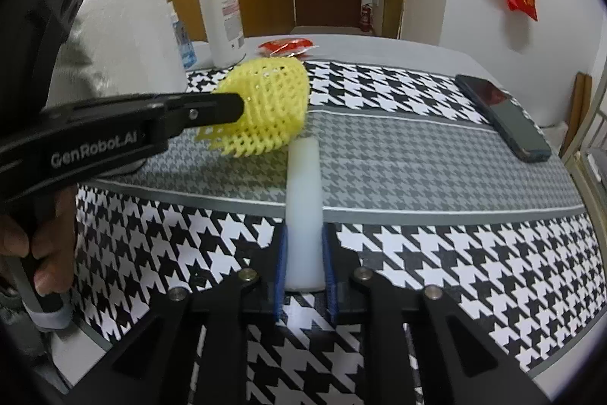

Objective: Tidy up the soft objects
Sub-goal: 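Hold the yellow mesh sleeve with left gripper while right gripper grasps the white stick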

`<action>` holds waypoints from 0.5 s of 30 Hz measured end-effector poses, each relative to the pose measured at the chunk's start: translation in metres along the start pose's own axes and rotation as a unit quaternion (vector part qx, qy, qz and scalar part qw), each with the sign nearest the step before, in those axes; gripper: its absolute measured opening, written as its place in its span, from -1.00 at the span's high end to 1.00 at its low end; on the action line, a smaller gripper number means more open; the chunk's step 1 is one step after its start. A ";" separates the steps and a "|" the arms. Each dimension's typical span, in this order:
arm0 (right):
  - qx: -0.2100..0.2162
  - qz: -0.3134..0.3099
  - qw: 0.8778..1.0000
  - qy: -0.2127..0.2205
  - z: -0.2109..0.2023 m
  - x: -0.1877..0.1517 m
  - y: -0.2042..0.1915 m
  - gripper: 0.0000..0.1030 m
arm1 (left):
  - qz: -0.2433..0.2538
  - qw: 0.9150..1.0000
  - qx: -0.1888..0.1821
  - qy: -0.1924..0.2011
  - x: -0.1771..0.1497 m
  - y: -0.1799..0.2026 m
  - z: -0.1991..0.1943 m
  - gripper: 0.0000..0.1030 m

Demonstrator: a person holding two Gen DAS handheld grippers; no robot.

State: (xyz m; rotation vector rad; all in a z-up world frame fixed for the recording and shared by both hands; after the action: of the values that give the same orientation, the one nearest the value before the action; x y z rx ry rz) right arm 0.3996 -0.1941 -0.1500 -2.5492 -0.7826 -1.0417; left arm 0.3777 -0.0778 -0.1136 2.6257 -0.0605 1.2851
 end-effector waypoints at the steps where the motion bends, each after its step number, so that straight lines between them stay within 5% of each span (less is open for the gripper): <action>1: 0.002 0.002 1.000 0.002 -0.001 0.001 0.001 0.61 | 0.000 1.000 -0.002 0.000 0.000 0.001 -0.001 0.81; 15: 0.009 0.044 0.998 0.037 -0.051 -0.001 0.014 0.61 | -0.002 1.000 -0.005 0.015 0.005 0.001 -0.009 0.81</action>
State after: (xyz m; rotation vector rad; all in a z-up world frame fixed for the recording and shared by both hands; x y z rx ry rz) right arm 0.3785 -0.2282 -0.1155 -2.4911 -0.6508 -1.0892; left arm 0.3733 -0.0767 -0.1040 2.5955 -0.0563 1.3184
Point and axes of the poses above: each gripper's, at about its wrist camera, not at the fingertips, and z roughly the way its jaws point, y to its right, x to its top, the point moved 6 cm from there along z, roughly the way its jaws point, and after that the axes turned 3 degrees about y, right-handed, at the moved point
